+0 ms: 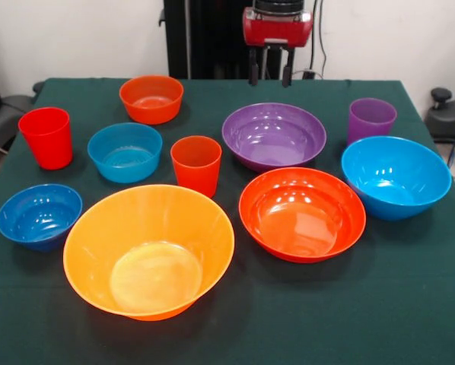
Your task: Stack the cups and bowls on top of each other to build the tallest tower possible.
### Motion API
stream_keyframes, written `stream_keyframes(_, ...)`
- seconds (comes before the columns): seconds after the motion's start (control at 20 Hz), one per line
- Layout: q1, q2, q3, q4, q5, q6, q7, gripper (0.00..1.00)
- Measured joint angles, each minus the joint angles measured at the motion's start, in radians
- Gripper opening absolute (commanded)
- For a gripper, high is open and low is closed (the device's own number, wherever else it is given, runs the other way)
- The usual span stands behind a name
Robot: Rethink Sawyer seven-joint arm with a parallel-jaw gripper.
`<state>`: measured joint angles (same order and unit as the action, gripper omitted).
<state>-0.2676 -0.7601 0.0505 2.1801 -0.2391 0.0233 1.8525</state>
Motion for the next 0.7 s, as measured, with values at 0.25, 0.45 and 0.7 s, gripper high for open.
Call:
stream_keyframes(0.25, -0.013, 0.036, 0.002, -0.003, -0.033, 0.000, 0.000, 1.00)
stream_keyframes(0.45, -0.039, 0.045, 0.007, -0.003, -0.054, 0.005, 0.000, 1.00)
stream_keyframes(0.7, -0.050, 0.044, 0.010, -0.010, -0.054, 0.020, 0.000, 1.00)
